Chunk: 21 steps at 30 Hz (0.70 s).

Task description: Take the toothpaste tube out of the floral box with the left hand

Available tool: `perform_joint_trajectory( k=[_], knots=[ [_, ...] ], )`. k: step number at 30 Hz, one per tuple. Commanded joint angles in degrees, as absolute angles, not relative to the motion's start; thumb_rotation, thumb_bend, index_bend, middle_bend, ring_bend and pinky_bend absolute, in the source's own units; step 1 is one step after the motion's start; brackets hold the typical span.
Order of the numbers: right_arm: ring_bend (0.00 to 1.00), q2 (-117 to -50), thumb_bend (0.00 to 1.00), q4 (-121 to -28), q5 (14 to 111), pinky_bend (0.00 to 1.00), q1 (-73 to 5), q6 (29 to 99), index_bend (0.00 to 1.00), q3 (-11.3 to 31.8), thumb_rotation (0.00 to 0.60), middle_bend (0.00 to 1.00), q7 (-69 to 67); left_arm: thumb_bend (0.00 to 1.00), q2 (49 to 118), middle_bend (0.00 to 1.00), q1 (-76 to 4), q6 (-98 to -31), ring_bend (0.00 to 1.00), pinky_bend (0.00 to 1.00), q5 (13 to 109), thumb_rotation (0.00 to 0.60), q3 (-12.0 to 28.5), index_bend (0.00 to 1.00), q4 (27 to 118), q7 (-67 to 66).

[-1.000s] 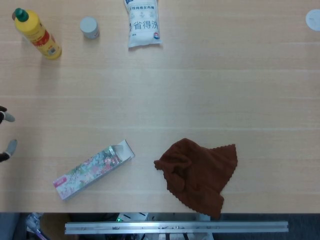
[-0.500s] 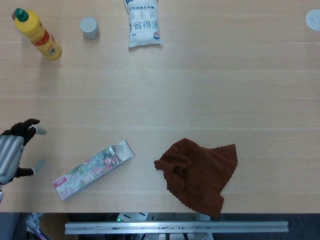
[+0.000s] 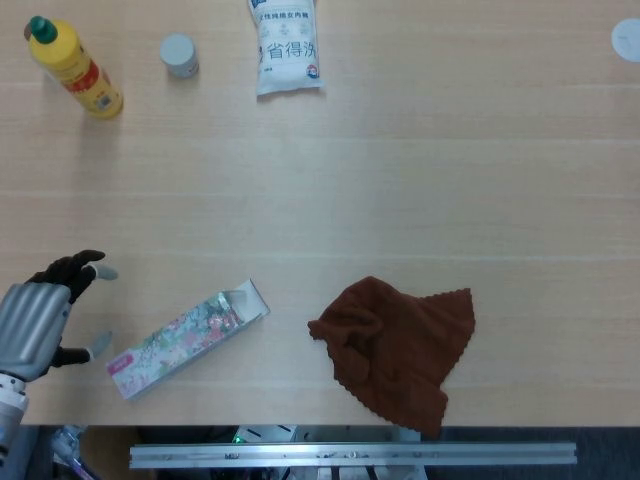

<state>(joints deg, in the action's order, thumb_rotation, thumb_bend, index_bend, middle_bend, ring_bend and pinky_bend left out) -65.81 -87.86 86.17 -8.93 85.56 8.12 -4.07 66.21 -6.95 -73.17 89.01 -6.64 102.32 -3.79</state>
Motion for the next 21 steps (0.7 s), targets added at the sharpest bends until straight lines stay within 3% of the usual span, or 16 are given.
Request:
perform_joint_trajectory(
  k=[1, 7, 21],
  knots=[
    [0.21, -65.91, 0.05, -87.50, 85.88, 0.33, -8.89, 85.51, 0.29, 8.14, 0.600, 0.32, -4.36, 0.24, 69.37, 0.18, -5.39, -75.93, 0.19, 0.35, 90.82, 0.590, -7.02, 0.26, 100.37, -6.80],
    [0.21, -65.97, 0.05, -87.14, 85.62, 0.33, -8.79, 85.42, 0.29, 7.97, 0.600, 0.32, -4.57, 0.24, 74.11, 0.19, -4.11, -77.39, 0.19, 0.35, 92.34, 0.590, -7.71, 0.27, 96.12, -8.71],
    [0.21, -66.06, 0.05, -87.30, 85.67, 0.33, -9.18, 84.99, 0.29, 7.76, 0.600, 0.32, -3.98, 0.24, 75.02, 0.19, -3.87, -78.28, 0.19, 0.35, 93.48, 0.597, -8.03, 0.27, 94.92, -8.77]
  ],
)
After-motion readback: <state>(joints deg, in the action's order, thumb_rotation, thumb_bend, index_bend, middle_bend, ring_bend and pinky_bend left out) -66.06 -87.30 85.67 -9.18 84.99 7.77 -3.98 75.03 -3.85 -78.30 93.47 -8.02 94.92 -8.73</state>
